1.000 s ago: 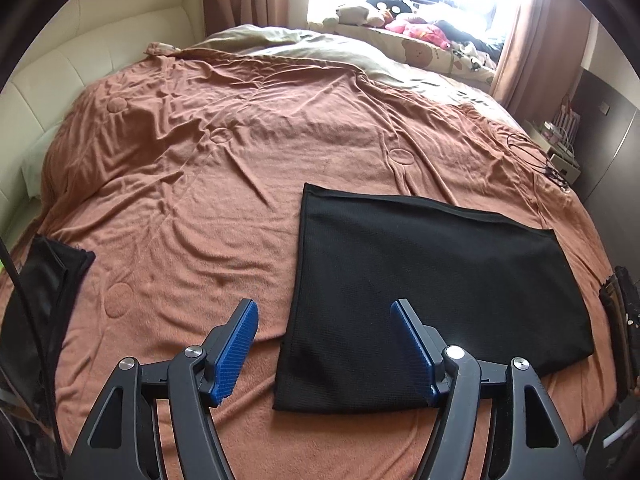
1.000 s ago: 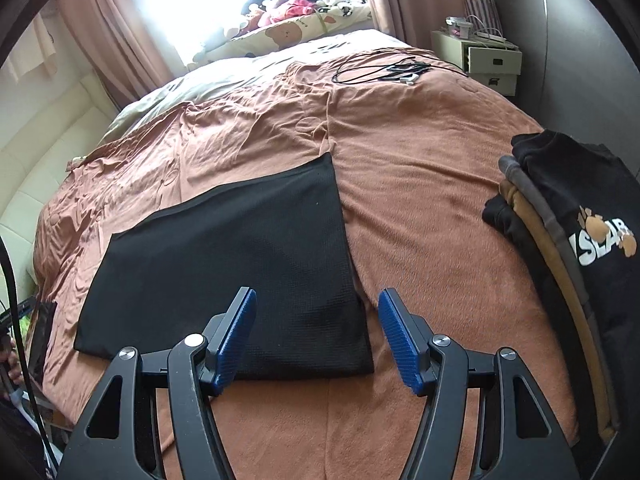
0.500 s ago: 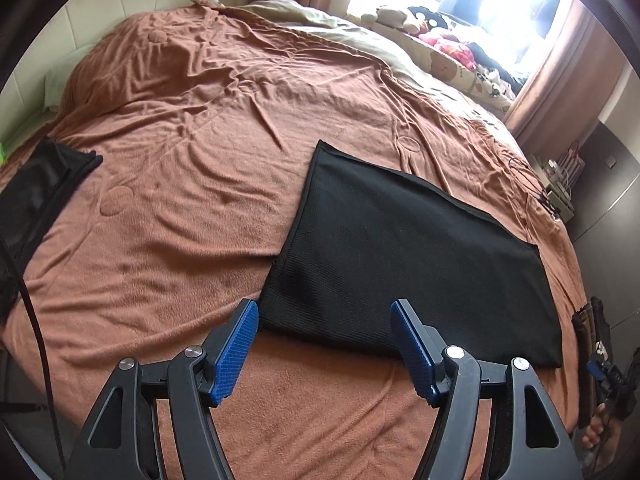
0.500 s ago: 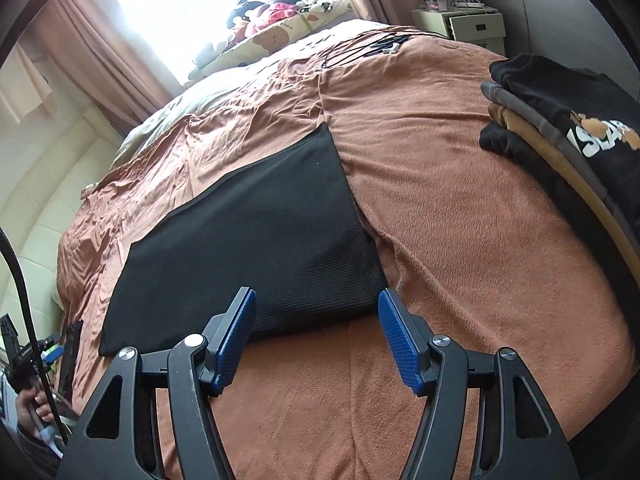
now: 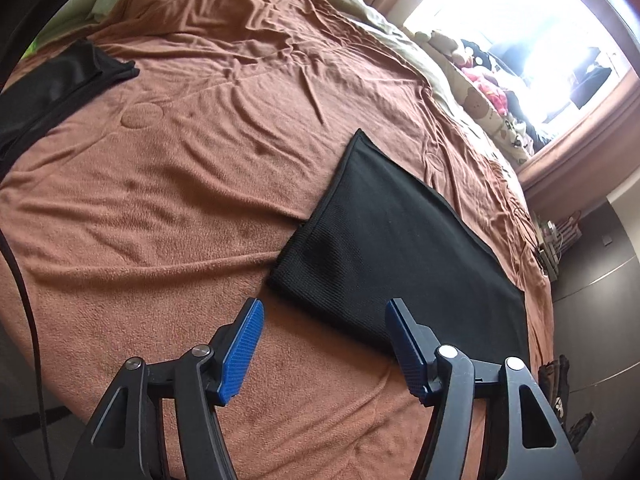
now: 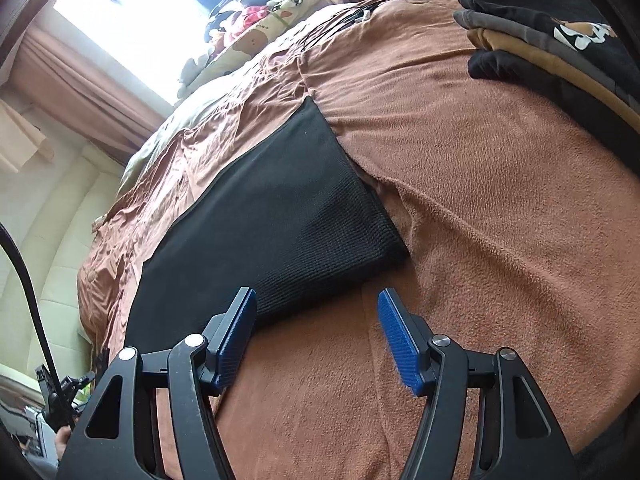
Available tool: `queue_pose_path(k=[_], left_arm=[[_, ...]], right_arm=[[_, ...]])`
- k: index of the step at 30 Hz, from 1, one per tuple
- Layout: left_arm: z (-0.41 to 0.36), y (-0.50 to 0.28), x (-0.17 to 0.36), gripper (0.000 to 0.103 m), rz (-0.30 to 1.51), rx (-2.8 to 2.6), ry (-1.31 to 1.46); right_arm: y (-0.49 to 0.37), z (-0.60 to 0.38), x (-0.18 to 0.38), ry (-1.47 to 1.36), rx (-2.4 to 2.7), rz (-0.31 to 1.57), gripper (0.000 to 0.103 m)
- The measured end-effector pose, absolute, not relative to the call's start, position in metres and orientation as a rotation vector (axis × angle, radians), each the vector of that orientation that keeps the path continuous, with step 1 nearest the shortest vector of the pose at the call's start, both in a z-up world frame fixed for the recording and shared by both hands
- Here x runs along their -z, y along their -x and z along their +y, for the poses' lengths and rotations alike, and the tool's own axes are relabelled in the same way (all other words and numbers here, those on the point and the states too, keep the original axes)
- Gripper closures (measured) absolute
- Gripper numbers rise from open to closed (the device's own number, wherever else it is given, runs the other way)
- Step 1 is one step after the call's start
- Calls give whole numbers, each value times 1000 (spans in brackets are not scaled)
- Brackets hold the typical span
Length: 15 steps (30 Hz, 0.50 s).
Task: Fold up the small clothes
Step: 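Move the left gripper to the folded shirt's corner and close on it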
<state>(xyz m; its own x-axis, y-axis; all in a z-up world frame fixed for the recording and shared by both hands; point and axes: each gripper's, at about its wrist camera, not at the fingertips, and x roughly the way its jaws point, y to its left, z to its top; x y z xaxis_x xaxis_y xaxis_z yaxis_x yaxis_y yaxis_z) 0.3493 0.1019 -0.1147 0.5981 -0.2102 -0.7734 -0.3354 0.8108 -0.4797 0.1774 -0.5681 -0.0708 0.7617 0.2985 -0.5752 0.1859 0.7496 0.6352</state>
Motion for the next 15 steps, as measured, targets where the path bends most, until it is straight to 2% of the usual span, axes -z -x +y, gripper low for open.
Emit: queue_pose_path(k=[3,6,15], left_arm=[[109,-351,131,53,961,-96,692],[117,-354,146,63,979,-120,744],[118,-371,172,66,1016,-106,860]], right_arm=[[-176,-566,78,-748,-54,719,42],[-176,-567,84,-781,-49,714,47],[-187,-567,94,-826,-49,731,47]])
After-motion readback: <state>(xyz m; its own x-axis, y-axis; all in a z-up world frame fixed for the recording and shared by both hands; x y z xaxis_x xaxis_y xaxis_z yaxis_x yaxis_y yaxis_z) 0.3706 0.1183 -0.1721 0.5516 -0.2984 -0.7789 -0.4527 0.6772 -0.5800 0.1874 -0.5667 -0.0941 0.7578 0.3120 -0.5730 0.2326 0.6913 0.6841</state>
